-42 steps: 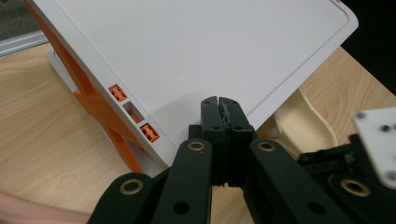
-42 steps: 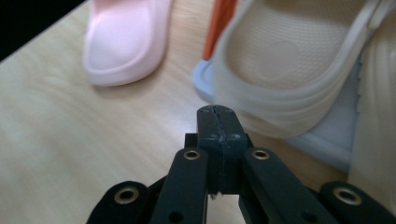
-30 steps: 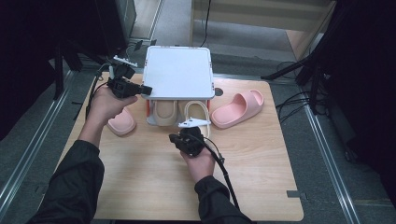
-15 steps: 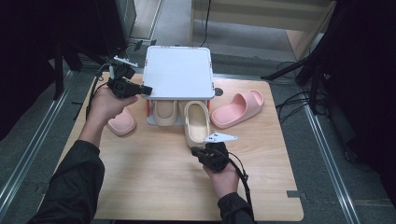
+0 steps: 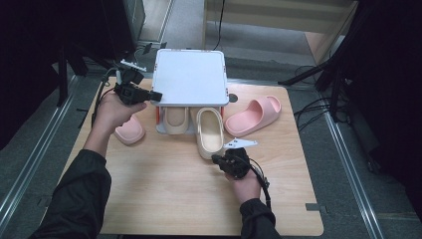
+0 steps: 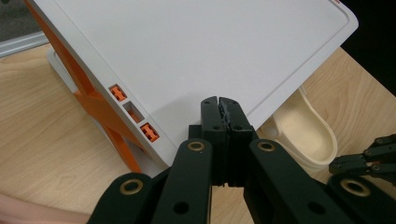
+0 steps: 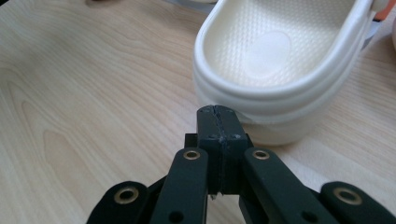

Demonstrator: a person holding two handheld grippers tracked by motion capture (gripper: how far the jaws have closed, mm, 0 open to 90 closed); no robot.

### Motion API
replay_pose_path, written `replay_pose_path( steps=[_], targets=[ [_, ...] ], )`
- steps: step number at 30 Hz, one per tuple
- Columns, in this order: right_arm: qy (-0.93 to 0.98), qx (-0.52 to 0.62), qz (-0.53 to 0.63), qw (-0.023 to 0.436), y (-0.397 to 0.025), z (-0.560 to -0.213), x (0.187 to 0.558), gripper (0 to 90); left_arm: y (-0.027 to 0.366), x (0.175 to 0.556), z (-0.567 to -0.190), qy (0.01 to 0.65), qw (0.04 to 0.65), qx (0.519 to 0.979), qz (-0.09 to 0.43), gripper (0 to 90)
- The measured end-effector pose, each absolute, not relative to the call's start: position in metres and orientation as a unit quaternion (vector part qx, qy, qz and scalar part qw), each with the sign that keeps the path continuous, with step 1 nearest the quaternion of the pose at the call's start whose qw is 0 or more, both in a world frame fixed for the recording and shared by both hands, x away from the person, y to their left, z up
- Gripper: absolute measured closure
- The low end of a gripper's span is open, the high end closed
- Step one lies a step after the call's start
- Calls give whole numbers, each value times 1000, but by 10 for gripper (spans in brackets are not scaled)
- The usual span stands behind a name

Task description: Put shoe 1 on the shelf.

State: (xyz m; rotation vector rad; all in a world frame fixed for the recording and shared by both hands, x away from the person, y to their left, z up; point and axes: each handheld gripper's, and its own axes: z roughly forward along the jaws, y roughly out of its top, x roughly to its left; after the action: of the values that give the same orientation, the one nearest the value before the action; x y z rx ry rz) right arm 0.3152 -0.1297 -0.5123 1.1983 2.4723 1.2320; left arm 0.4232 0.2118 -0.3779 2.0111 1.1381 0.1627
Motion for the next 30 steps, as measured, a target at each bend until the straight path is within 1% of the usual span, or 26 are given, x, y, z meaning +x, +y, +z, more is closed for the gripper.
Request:
replay_pose_path(
  steps=[7, 14, 21, 27, 30],
  targets=[
    [820, 398, 404, 75, -111, -509, 335, 900, 211, 423, -378, 451, 399, 796, 67, 894],
    [818, 401, 402, 90, -90, -507, 365, 900, 212, 423, -377, 451, 398, 796, 66, 894],
    [803, 416, 416, 91, -89, -508, 386, 900, 212, 423, -377, 447, 399, 797, 70, 891],
    [797, 427, 418, 91, -88, -510, 394, 900, 213, 423, -378, 446, 399, 798, 70, 890],
    [795, 425, 423, 92, -88, -511, 396, 897, 213, 422, -377, 442, 399, 800, 76, 864]
  ],
)
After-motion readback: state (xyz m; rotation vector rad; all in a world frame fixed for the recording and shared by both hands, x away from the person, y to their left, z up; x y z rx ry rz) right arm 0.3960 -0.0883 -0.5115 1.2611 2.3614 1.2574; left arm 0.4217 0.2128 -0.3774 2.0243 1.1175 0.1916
